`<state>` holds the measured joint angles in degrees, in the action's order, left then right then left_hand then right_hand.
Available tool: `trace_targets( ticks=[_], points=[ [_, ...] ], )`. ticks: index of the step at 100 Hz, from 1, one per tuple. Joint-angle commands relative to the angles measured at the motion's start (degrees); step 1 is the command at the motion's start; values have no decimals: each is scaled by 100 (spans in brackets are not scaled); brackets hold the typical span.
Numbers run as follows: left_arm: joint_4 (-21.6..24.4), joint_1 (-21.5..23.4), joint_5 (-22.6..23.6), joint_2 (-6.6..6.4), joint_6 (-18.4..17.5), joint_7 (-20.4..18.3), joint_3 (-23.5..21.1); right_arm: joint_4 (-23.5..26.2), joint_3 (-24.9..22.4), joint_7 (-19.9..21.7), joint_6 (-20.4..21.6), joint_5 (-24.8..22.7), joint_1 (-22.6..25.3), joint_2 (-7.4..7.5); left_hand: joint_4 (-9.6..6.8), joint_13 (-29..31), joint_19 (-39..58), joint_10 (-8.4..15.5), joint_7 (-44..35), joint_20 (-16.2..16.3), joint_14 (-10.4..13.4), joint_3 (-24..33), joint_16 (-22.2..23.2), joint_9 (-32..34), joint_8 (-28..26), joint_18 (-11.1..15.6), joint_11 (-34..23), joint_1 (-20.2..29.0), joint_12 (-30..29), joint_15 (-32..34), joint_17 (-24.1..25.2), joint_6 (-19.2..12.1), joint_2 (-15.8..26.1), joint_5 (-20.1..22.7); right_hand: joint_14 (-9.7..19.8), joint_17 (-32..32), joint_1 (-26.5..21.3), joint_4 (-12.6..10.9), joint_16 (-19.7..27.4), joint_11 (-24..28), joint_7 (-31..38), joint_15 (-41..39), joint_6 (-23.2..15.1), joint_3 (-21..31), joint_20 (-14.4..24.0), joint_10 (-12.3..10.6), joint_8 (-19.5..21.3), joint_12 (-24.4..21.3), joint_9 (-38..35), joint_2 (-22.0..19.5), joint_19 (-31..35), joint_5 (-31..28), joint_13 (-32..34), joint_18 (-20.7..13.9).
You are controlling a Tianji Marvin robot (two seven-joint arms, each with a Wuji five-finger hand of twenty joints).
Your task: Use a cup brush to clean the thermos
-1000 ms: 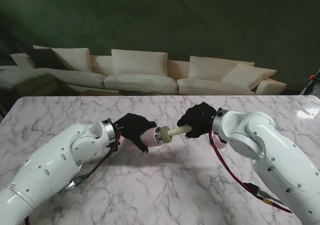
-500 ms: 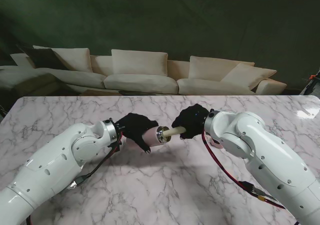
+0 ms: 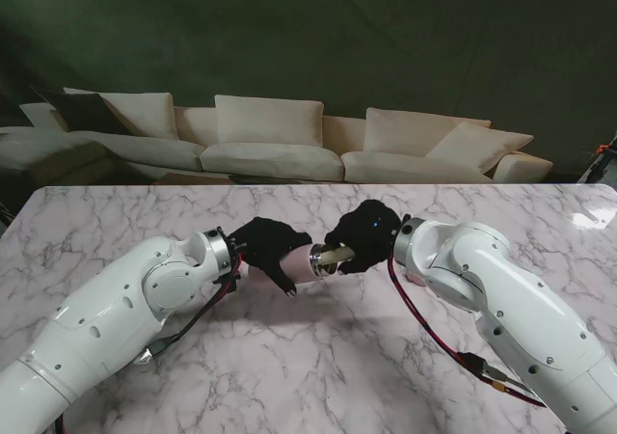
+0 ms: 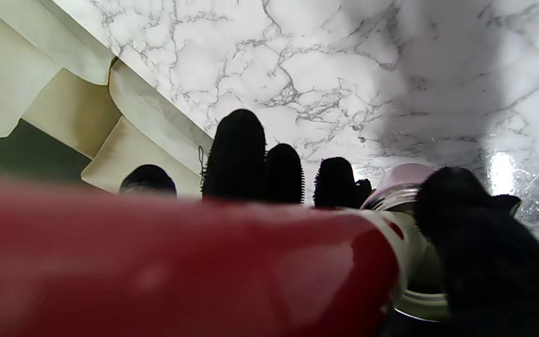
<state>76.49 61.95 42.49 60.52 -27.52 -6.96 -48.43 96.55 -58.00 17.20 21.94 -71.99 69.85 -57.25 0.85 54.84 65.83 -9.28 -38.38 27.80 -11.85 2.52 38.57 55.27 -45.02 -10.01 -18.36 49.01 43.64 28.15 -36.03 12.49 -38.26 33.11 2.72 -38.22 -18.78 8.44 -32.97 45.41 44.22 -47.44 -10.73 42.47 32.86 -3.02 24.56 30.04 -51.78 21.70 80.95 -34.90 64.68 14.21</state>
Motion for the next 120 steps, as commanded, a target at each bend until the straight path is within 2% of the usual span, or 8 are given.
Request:
trace_targets(
  ticks=[1, 41, 68, 84, 95, 104, 114, 120],
  points=[
    [66, -63, -12, 51, 20, -66, 3, 107, -11, -87, 77, -114, 126, 2, -252, 597, 319, 301, -862, 152, 769, 1922, 354, 118, -272, 849, -209, 2156, 87, 1048, -213, -1315, 2195, 508, -26, 341, 321, -205, 57, -236, -251, 438, -266, 4, 85, -33, 217, -114, 382, -214, -212, 317, -386, -33],
    [53, -57, 10, 32, 59, -131, -9, 196, -344, -1061, 265, -664, 440, 12, -255, 593, 342, 305, -852, 168, 761, 1943, 372, 113, -278, 830, -216, 2154, 85, 1064, -201, -1313, 2208, 504, -432, 1939, 823, -308, 1182, -648, -752, 2403, 102, -599, -308, 354, 58, -864, 2349, -158, -1466, 1181, -2571, 229],
    [209, 131, 118, 15, 49, -82, -243, 600, -970, -821, 490, -735, 880, 24, -251, 585, 335, 306, -845, 167, 761, 1941, 375, 109, -282, 827, -217, 2151, 81, 1065, -186, -1317, 2210, 499, -620, 2134, 1105, -304, 1610, -908, -1031, 2919, 402, -819, -560, 472, -142, -1074, 2935, -125, -1752, 1673, -2823, 384],
    [244, 167, 154, 2, -3, -95, -306, 695, -1200, -779, 484, -790, 1063, 26, -250, 581, 338, 309, -846, 170, 769, 1939, 378, 111, -289, 833, -228, 2149, 92, 1069, -183, -1320, 2212, 497, -688, 1786, 1042, -287, 1635, -904, -1075, 2880, 575, -788, -577, 515, -220, -1093, 2807, -117, -1643, 1669, -2426, 411],
    [238, 171, 155, 2, -15, -88, -309, 667, -1230, -761, 445, -777, 1094, 24, -250, 580, 345, 311, -847, 173, 773, 1939, 380, 111, -291, 835, -230, 2150, 94, 1072, -188, -1317, 2206, 498, -389, 1071, 475, -273, 1280, -673, -810, 2352, 408, -793, -413, 408, -227, -998, 2347, -199, -1100, 1470, -1650, 192],
    [229, 169, 156, 3, -20, -81, -297, 535, -1178, -968, 403, -729, 1060, 15, -251, 580, 346, 309, -844, 174, 779, 1940, 381, 104, -290, 834, -227, 2146, 93, 1075, -184, -1317, 2209, 496, -93, 194, 206, -208, 680, -294, -394, 1541, 177, 37, -180, -52, -142, -817, 1083, -139, -426, 1001, -760, -90],
    [226, 166, 159, 2, -22, -84, -289, 381, -1087, -1202, 358, -594, 996, -3, -249, 580, 346, 310, -845, 174, 777, 1943, 381, 102, -292, 839, -225, 2146, 91, 1077, -183, -1320, 2213, 493, 41, -444, -16, -118, 187, -32, -39, 762, -63, 761, -67, -256, -34, -487, 149, 105, 219, 379, -109, -366],
    [228, 170, 153, 4, -12, -81, -289, 314, -1043, -1297, 350, -535, 960, -11, -249, 577, 345, 306, -846, 174, 776, 1945, 381, 101, -293, 836, -225, 2149, 91, 1077, -181, -1316, 2213, 493, 48, -711, -455, 438, -23, 36, 456, 336, -242, 778, -117, -283, -710, -258, -201, 299, 550, 228, 181, -472]
  ],
)
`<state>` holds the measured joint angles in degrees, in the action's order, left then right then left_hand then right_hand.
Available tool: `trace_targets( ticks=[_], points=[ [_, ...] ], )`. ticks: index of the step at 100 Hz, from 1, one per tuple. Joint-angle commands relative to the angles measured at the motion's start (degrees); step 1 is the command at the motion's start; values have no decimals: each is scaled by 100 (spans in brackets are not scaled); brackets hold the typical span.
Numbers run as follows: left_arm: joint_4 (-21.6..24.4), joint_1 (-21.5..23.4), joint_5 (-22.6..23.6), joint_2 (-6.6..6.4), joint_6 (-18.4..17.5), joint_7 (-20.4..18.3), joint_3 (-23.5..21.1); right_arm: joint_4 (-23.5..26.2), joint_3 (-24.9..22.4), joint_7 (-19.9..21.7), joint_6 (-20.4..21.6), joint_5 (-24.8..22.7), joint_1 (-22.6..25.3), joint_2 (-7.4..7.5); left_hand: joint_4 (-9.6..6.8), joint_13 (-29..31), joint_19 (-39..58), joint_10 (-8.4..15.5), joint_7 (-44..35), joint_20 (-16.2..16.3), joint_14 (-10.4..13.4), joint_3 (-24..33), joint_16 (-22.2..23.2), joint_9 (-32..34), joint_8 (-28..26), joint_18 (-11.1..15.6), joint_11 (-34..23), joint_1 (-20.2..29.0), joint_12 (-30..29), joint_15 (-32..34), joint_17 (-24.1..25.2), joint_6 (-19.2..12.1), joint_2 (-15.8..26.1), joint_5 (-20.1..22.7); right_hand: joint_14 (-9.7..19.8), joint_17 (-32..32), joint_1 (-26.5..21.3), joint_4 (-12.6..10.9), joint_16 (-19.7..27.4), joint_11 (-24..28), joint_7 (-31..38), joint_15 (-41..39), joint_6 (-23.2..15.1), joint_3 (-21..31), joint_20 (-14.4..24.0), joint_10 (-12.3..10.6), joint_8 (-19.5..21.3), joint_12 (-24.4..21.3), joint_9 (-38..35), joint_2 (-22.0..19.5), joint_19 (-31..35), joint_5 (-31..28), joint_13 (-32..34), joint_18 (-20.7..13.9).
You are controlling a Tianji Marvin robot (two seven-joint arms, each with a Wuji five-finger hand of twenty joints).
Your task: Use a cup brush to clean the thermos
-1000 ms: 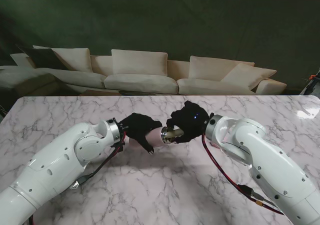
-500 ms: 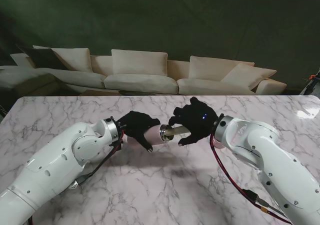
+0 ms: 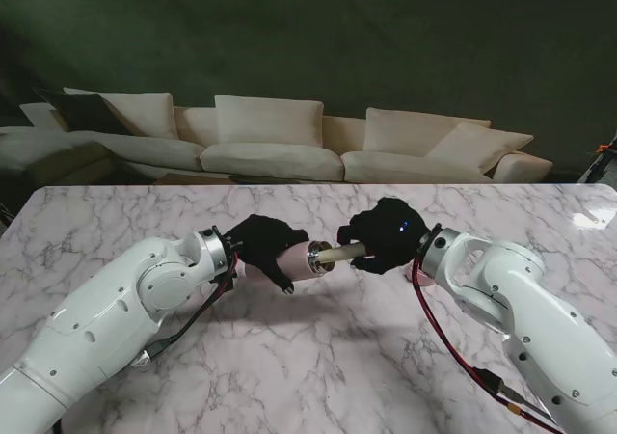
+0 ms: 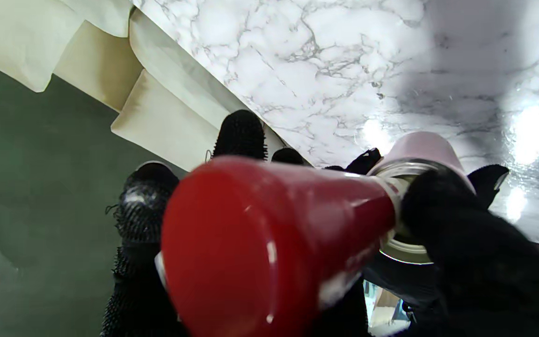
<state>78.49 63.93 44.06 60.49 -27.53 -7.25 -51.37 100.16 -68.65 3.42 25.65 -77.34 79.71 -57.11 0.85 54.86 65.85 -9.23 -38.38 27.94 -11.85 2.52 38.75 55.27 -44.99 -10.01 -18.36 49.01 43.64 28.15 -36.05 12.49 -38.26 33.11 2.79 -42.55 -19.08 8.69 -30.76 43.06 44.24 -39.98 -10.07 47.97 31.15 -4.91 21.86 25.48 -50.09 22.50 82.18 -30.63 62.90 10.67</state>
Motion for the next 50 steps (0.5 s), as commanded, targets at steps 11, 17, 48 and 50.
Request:
trace_targets(
  ticks=[11, 17, 48, 50],
  points=[
    [19, -34, -8, 14, -2, -31, 20, -142, 101, 23, -18, 172, -93, -44, -247, 566, 342, 304, -845, 160, 767, 1942, 362, 100, -297, 830, -227, 2145, 91, 1074, -177, -1317, 2214, 490, 7, -731, -1138, 645, -464, 429, 1196, -1114, -565, 68, 59, -106, -1072, 395, -1034, 294, 848, -393, 874, -149],
    [8, -44, -15, 17, -3, -24, 36, -179, 145, 23, -2, 240, -132, -50, -250, 565, 342, 306, -845, 160, 763, 1949, 362, 97, -298, 826, -227, 2153, 92, 1076, -173, -1311, 2220, 491, 23, -1001, -1307, 626, -530, 502, 1278, -1449, -600, 65, 62, -120, -1271, 446, -1397, 290, 1033, -521, 1200, -145],
    [-42, -139, -80, 36, 23, -26, 177, -475, 524, 110, 25, 764, -449, -96, -246, 566, 348, 307, -845, 164, 765, 1945, 365, 99, -300, 827, -230, 2147, 90, 1089, -168, -1315, 2215, 492, 394, -2014, -1617, 605, -1024, 1146, 1480, -4025, -518, 329, 37, -52, -1475, 921, -2508, 487, 1988, -1335, 1298, -119],
    [-45, -144, -83, 38, 23, -21, 188, -489, 550, 117, 26, 775, -469, -96, -245, 566, 349, 299, -848, 164, 765, 1945, 365, 101, -301, 827, -231, 2147, 91, 1090, -168, -1318, 2215, 495, 414, -2042, -1623, 605, -1033, 1168, 1483, -4073, -507, 335, 32, -49, -1470, 944, -2520, 493, 2014, -1346, 1301, -126]
  ],
)
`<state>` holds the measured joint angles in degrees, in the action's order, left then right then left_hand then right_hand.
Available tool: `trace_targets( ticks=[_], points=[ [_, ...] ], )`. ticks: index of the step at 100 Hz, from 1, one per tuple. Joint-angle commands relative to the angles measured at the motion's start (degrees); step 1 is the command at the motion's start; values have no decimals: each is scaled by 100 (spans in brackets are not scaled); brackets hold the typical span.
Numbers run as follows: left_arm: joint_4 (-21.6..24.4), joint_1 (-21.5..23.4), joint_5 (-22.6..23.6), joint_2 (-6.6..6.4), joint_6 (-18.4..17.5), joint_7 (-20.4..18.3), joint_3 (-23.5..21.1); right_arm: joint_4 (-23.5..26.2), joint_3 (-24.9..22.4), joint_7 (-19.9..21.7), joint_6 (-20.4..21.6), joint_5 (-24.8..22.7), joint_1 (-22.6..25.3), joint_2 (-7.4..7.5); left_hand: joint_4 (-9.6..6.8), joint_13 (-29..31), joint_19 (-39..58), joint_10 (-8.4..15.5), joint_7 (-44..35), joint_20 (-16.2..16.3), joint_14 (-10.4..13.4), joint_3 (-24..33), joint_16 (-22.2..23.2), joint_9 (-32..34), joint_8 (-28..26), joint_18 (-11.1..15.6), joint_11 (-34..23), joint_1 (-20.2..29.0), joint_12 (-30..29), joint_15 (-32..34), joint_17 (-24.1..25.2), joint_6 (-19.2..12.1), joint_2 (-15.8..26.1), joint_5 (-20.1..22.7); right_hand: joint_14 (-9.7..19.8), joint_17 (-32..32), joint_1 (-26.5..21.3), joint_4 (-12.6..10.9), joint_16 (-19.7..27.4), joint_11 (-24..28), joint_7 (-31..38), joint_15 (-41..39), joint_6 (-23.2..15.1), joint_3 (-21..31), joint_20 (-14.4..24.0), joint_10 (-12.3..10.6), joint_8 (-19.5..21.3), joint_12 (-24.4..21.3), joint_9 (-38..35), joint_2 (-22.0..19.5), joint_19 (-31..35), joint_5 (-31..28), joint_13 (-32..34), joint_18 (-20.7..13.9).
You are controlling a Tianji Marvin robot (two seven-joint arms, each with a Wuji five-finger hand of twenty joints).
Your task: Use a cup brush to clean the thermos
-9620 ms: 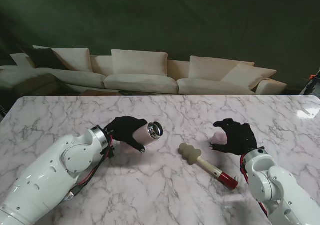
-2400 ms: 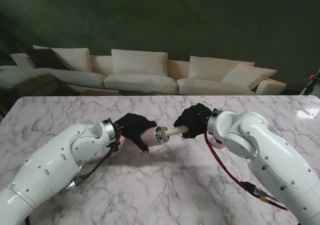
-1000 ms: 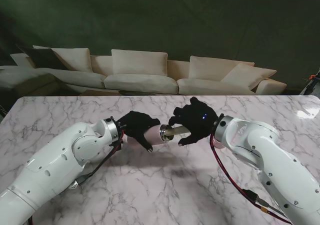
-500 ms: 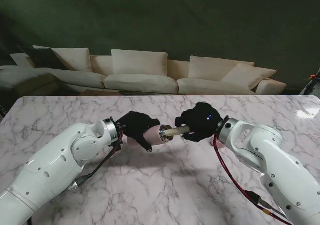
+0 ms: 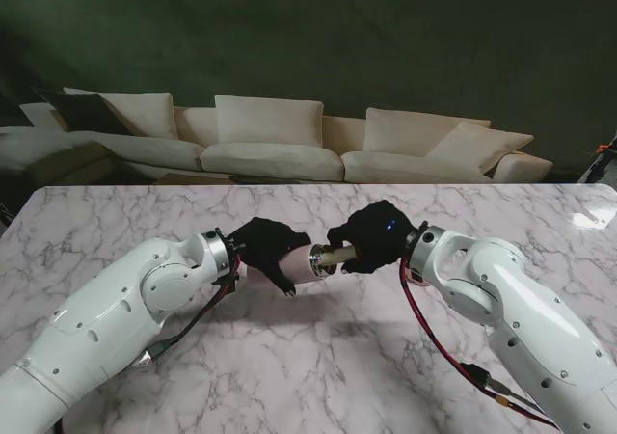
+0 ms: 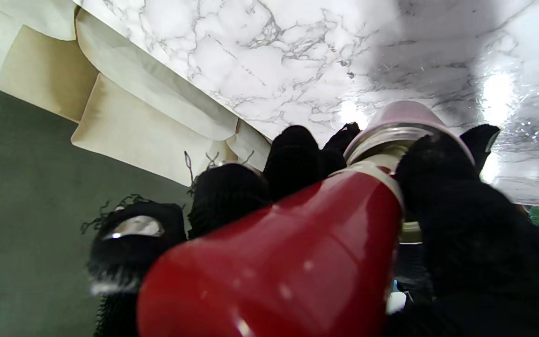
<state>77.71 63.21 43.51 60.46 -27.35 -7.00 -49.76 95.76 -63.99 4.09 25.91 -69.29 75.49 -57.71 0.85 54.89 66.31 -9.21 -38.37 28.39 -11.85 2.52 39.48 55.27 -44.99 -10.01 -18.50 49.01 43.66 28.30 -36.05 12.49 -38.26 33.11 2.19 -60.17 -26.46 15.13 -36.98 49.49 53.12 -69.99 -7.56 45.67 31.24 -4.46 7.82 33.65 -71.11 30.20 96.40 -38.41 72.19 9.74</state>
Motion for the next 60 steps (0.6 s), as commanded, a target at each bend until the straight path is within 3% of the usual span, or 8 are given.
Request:
trace_targets(
  ticks=[1, 16, 60],
  points=[
    [31, -74, -30, 42, 6, -44, 32, -54, 97, 53, 2, -27, -55, -36, -246, 563, 304, 297, -847, 120, 765, 1947, 292, 101, -301, 827, -218, 2148, 89, 1074, -168, -1320, 2219, 493, 488, -298, -886, -38, -416, 536, 597, -1104, -760, 570, 19, -97, -62, 142, -423, -273, 609, -576, 371, -42],
    [2, -96, -19, 43, 9, -33, 64, -74, 155, 116, 32, -13, -104, -30, -245, 561, 306, 307, -848, 120, 767, 1947, 291, 101, -303, 827, -219, 2145, 89, 1075, -169, -1319, 2215, 491, 631, -451, -903, -34, -486, 663, 630, -1366, -735, 639, -17, -95, -11, 295, -495, -252, 748, -654, 374, -96],
    [-14, -46, 56, 11, 14, -92, -51, 318, -438, 233, 12, -7, 356, -38, -244, 564, 317, 299, -849, 124, 763, 1954, 291, 102, -302, 821, -224, 2145, 91, 1086, -170, -1312, 2213, 499, 721, -534, -953, -30, -573, 786, 608, -1587, -508, 642, -67, -58, 15, 485, -546, -297, 859, -632, 370, -56]
  ],
)
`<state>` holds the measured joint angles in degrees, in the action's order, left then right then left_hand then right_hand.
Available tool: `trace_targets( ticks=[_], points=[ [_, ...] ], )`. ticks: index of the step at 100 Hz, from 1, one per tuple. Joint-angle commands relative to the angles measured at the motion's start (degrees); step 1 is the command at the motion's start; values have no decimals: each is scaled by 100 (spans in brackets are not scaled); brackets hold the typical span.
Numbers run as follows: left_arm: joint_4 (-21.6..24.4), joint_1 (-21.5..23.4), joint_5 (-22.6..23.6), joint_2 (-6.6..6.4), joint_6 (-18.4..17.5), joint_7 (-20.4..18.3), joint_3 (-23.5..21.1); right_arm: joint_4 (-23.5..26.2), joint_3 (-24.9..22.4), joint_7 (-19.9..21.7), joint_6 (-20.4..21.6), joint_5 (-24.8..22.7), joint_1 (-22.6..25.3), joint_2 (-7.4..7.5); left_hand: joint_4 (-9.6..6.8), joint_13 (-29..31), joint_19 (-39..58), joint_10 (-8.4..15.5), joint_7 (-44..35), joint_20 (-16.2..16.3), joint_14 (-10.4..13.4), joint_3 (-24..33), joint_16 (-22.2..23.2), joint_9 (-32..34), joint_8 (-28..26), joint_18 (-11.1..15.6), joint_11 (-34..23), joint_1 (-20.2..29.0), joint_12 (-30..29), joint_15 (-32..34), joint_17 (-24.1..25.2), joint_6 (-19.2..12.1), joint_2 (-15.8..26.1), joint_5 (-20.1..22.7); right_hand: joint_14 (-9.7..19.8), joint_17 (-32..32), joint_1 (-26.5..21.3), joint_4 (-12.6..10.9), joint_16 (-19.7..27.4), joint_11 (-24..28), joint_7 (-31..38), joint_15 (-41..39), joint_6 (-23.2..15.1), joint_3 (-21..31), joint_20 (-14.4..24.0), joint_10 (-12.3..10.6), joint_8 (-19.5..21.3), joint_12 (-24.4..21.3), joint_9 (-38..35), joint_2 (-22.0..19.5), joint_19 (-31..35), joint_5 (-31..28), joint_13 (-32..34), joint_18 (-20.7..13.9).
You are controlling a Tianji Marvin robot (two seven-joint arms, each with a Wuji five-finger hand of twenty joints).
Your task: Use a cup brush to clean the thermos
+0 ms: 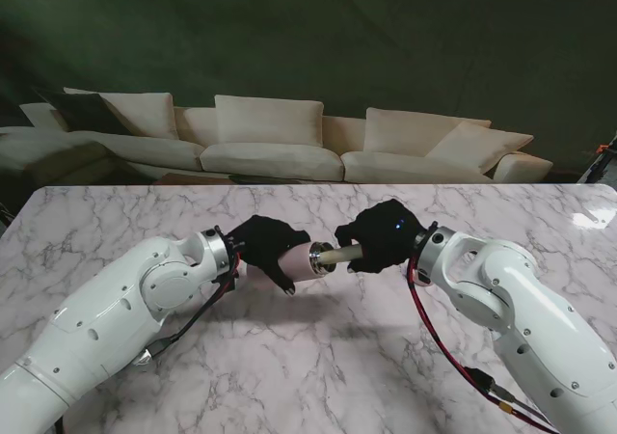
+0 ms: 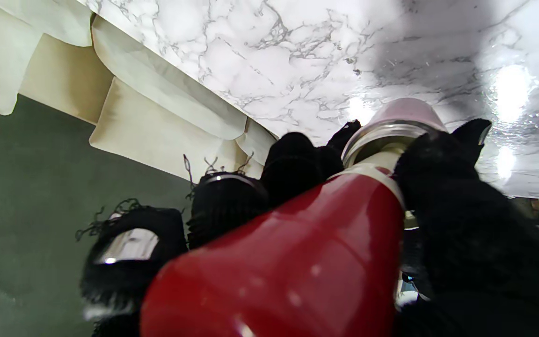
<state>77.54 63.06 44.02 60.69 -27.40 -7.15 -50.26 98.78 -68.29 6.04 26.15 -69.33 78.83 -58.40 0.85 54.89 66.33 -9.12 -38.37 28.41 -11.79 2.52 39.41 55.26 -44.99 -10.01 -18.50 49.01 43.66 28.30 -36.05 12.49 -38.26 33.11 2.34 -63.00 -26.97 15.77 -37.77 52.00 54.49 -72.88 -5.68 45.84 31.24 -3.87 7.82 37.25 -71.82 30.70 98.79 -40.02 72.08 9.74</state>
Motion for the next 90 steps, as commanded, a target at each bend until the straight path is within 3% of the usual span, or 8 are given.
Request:
trace_targets(
  ticks=[1, 36, 70, 90],
  points=[
    [3, -34, 3, -12, 20, -75, 3, 13, -4, 42, -16, 6, 22, 30, -243, 563, 315, 286, -849, 122, 756, 1954, 298, 101, -301, 821, -223, 2144, 91, 1087, -170, -1312, 2216, 499, 706, -253, -904, -95, -495, 536, 471, -1300, -692, 625, -67, -117, 15, 128, -474, -348, 623, -472, 380, -55],
    [-34, -92, -100, 22, 40, -23, 151, -378, 557, 44, -87, 180, -338, 27, -236, 570, 321, 291, -849, 122, 760, 1957, 298, 97, -300, 827, -226, 2147, 89, 1096, -174, -1310, 2223, 489, 736, -351, -901, -93, -550, 583, 434, -1407, -471, 601, -101, -150, -33, 196, -510, -457, 692, -421, 378, -33],
    [-45, 28, 16, -23, 42, -75, -43, 96, 29, 134, -128, 184, 65, 10, -234, 561, 320, 289, -851, 120, 760, 1957, 294, 90, -299, 823, -227, 2152, 85, 1094, -169, -1310, 2233, 492, 719, -358, -931, -97, -571, 596, 448, -1441, -429, 584, -120, -132, -57, 216, -515, -469, 729, -430, 376, -16],
    [-57, 10, -5, -8, 58, -40, 6, 5, 167, 180, -136, 233, -24, 12, -233, 566, 319, 284, -853, 119, 762, 1955, 293, 90, -299, 827, -230, 2149, 85, 1097, -169, -1310, 2228, 493, 737, -367, -930, -98, -595, 615, 455, -1488, -411, 578, -117, -131, -63, 229, -538, -472, 776, -447, 377, -21]
  ],
)
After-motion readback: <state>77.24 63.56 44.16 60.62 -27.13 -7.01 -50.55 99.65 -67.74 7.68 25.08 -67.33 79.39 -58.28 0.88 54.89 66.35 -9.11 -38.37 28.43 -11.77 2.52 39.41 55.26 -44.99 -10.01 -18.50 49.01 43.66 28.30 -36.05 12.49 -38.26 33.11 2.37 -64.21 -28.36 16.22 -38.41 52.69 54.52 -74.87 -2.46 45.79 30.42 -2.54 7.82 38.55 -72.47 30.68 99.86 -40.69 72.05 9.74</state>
